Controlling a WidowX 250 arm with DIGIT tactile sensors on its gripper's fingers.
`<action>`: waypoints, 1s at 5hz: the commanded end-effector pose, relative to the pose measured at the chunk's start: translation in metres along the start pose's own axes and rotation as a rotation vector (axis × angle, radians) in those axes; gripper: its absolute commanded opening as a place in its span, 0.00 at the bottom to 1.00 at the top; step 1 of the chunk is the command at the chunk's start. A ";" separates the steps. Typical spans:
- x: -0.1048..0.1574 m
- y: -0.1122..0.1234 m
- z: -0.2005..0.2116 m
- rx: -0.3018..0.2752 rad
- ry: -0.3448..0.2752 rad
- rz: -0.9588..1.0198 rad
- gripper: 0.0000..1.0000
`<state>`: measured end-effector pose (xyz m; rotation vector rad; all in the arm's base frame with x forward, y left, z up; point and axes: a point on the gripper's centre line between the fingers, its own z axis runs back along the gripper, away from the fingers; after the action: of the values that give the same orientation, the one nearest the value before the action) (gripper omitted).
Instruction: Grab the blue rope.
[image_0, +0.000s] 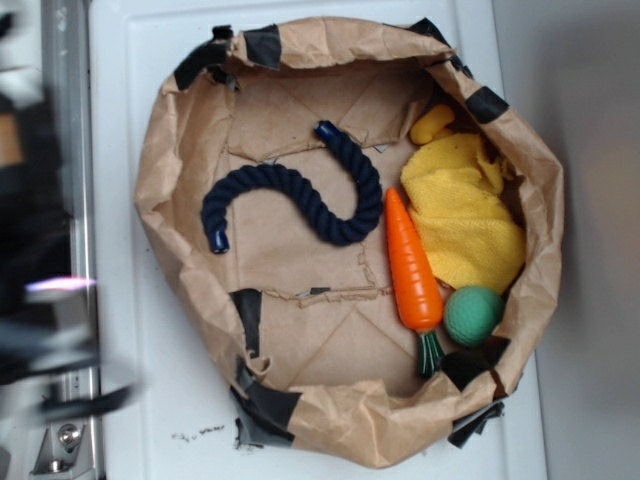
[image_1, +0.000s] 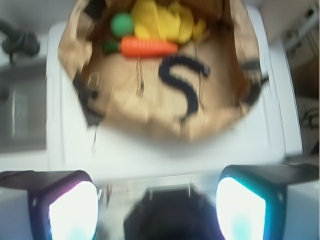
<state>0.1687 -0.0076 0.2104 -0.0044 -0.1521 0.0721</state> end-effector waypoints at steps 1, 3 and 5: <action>0.088 0.015 -0.092 -0.076 -0.010 0.006 1.00; 0.092 -0.014 -0.200 -0.106 0.211 -0.257 1.00; 0.063 -0.024 -0.221 -0.089 0.479 -0.357 1.00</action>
<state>0.2866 -0.0126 0.0127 -0.0800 0.2734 -0.2720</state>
